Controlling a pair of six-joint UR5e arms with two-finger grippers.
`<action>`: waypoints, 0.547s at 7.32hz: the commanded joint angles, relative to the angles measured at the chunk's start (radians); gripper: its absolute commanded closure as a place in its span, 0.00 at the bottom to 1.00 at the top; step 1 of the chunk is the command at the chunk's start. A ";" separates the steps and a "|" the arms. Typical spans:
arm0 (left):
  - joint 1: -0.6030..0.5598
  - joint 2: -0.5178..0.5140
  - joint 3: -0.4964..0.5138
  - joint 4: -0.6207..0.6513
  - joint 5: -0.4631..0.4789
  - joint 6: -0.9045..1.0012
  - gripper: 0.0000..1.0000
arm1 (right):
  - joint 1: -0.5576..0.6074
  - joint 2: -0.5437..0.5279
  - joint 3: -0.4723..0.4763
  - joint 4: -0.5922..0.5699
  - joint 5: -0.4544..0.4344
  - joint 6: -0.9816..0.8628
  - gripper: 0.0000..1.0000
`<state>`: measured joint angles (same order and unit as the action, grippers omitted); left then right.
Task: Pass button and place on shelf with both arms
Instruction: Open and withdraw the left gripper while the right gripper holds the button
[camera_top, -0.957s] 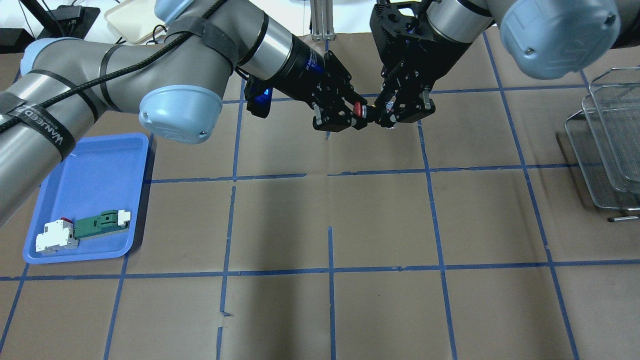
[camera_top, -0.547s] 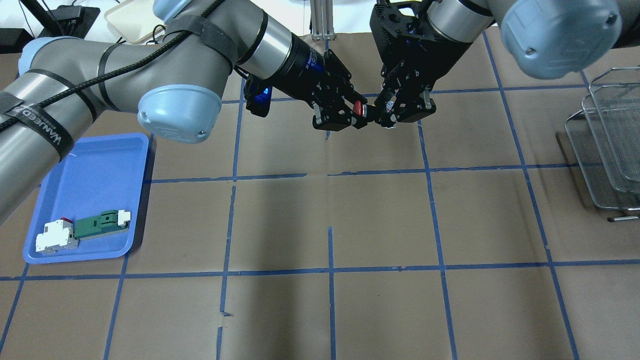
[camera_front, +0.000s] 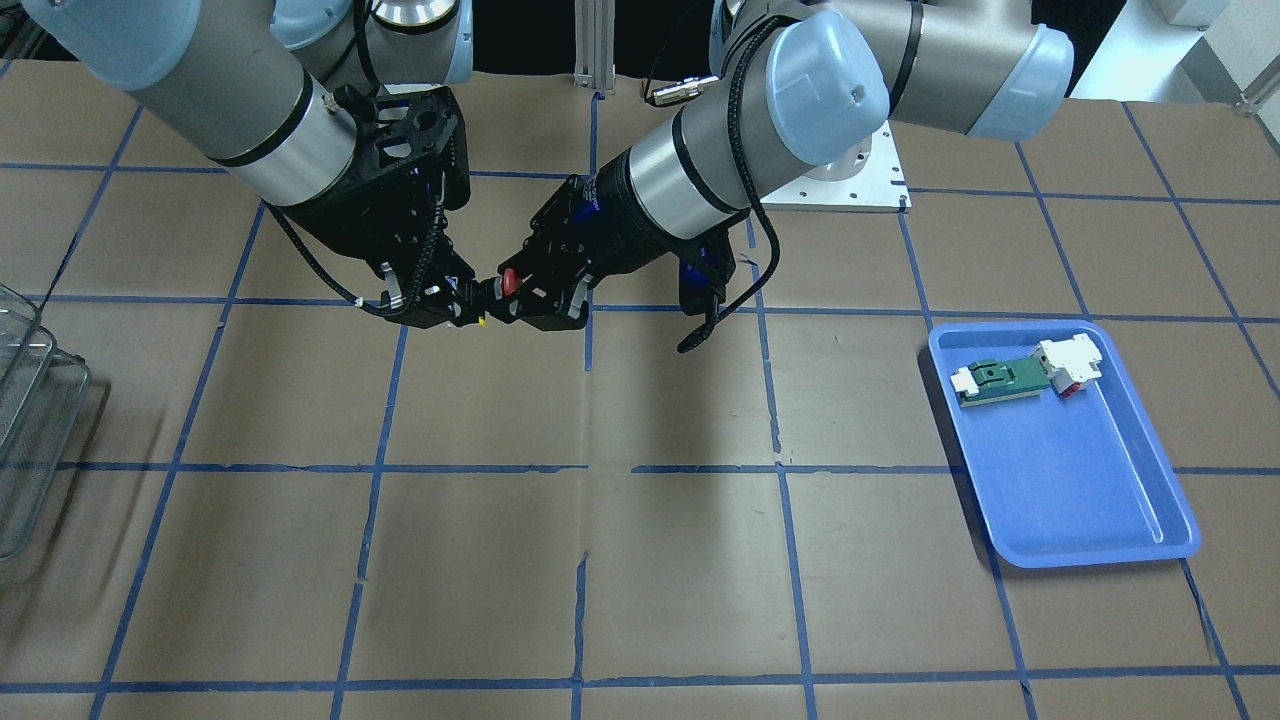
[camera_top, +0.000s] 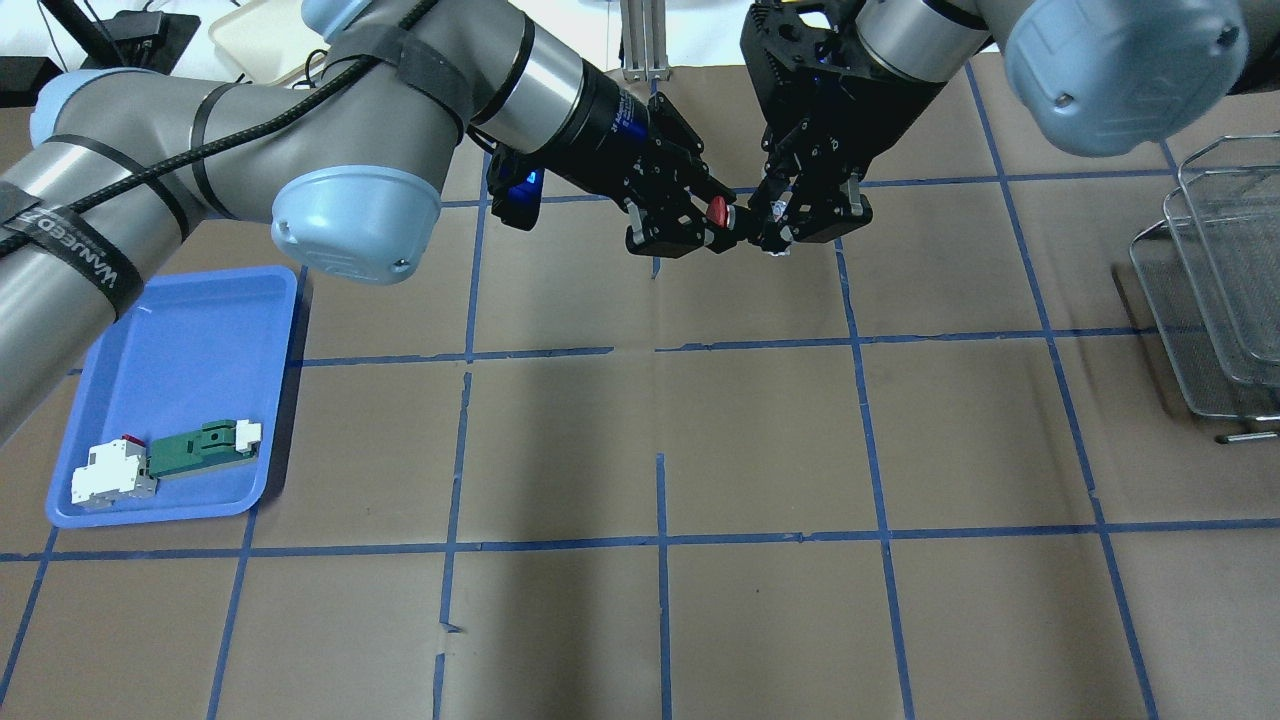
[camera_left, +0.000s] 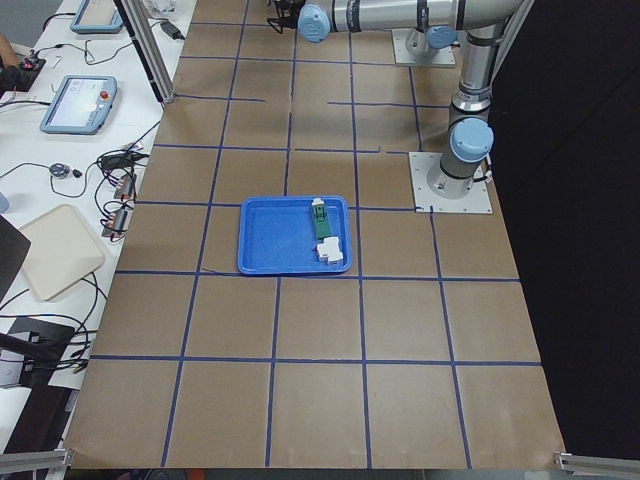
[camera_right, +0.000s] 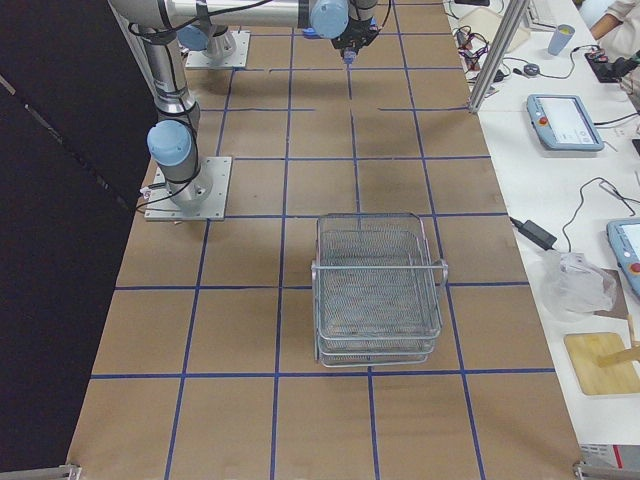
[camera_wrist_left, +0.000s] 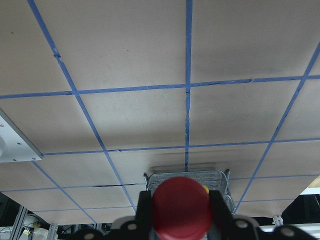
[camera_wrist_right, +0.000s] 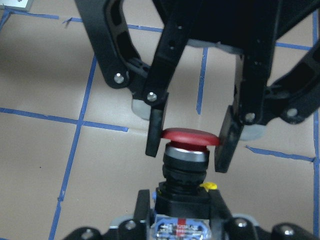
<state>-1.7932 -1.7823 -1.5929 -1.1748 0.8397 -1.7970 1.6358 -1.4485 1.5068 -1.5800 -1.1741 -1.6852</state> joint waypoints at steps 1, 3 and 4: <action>0.001 0.001 0.004 0.001 0.010 -0.022 0.78 | -0.001 -0.004 -0.002 -0.002 -0.004 -0.001 0.93; 0.001 0.004 0.008 0.001 0.015 -0.024 0.06 | -0.001 -0.004 -0.003 -0.002 -0.007 -0.001 0.93; 0.001 0.004 0.008 0.015 0.010 -0.025 0.00 | -0.001 -0.004 -0.002 -0.002 -0.009 -0.001 0.93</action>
<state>-1.7915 -1.7792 -1.5858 -1.1697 0.8518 -1.8202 1.6354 -1.4526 1.5044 -1.5809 -1.1803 -1.6860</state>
